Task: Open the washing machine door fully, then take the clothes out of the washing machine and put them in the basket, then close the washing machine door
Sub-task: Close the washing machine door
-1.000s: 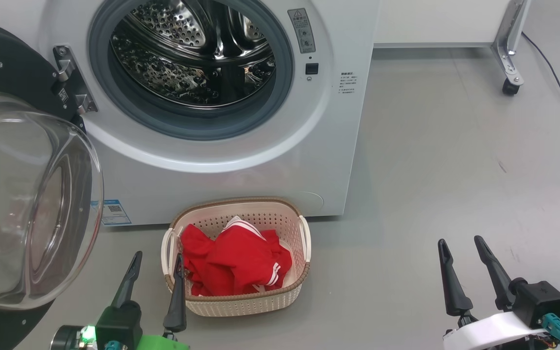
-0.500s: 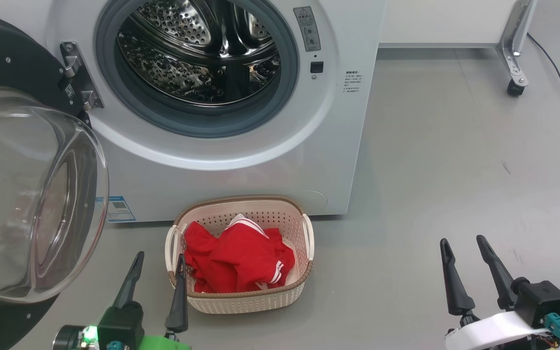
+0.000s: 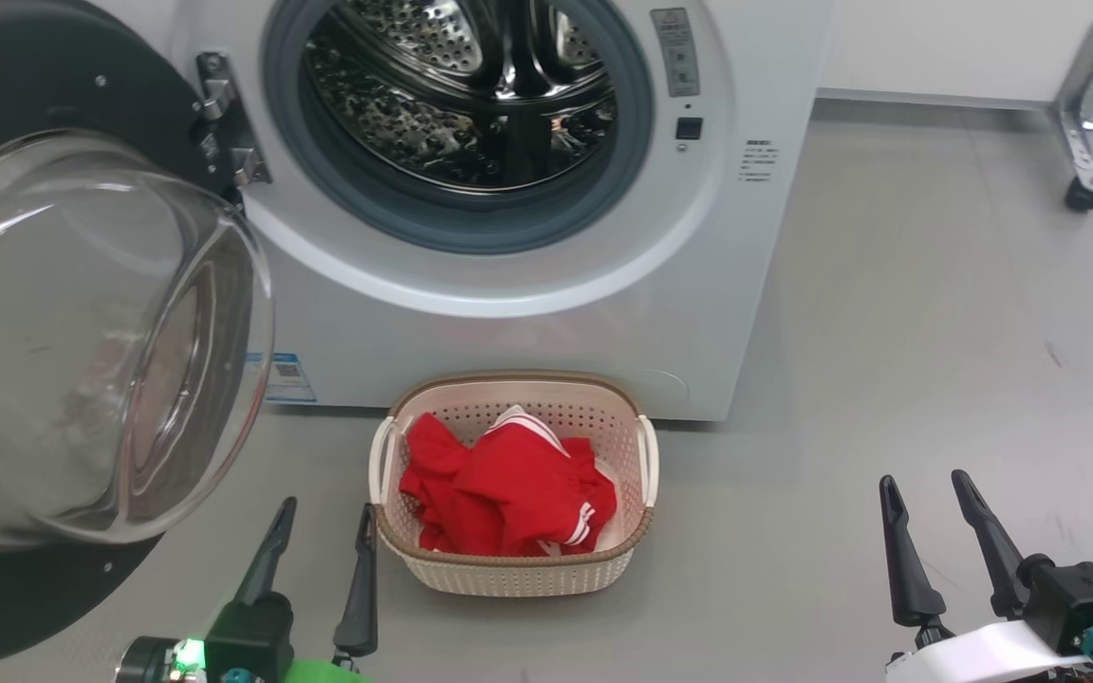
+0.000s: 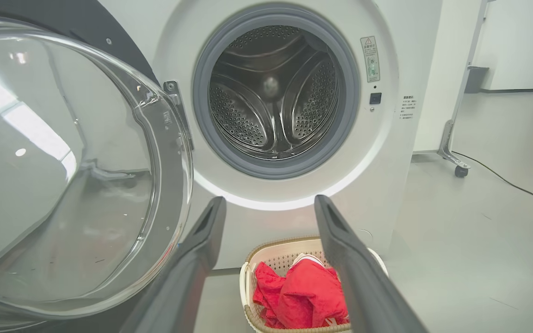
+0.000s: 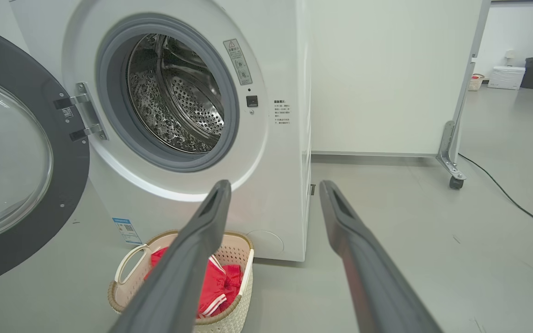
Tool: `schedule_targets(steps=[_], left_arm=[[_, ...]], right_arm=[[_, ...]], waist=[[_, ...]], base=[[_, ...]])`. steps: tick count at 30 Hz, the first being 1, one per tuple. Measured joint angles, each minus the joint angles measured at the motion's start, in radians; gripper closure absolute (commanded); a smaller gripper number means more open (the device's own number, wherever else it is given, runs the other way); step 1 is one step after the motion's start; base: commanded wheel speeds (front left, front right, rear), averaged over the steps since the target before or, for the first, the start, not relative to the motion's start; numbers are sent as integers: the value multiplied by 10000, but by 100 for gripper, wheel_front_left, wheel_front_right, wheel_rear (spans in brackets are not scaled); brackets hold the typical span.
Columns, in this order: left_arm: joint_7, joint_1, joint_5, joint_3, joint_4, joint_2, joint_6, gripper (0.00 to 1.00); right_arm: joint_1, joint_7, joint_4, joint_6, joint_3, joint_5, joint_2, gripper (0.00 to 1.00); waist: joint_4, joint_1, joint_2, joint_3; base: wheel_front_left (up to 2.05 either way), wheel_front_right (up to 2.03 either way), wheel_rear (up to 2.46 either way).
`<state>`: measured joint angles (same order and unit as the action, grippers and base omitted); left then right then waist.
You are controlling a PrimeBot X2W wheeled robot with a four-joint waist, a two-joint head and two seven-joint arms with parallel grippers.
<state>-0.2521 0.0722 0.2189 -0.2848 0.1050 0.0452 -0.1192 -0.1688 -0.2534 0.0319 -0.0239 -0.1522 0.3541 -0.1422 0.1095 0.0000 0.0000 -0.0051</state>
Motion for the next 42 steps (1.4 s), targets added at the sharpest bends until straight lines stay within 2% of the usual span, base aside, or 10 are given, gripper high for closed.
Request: schedule_targets(steps=[26,31,38,39,40,42], left_arm=[[0,0,102,690,-353,2,0,0],[0,19,163,926,-391,2,0,0],[0,145,173,966,-430,4,0,0],[0,162,173,953,-430,4,-2,19],[0,163,173,949,-430,4,-2,32],[0,168,173,947,-431,2,0,79]], right_arm=[[-44,0,-359,-188,-82,-138,-236,0],[-42,2,-324,-209,-270,-221,-230,0],[-41,4,-207,-276,-397,-221,-186,0],[-40,4,-207,-276,-410,-222,-184,0],[-40,4,-203,-276,-412,-222,-184,0],[-40,4,-201,-276,-412,-222,-184,0]], waist=[[3017,0,0,490],[3366,0,0,532],[3421,0,0,394],[3411,0,0,375],[3406,0,0,369],[3393,0,0,359]], base=[[0,0,0],[0,0,0],[0,0,0],[0,0,0],[0,0,0],[0,0,0]])
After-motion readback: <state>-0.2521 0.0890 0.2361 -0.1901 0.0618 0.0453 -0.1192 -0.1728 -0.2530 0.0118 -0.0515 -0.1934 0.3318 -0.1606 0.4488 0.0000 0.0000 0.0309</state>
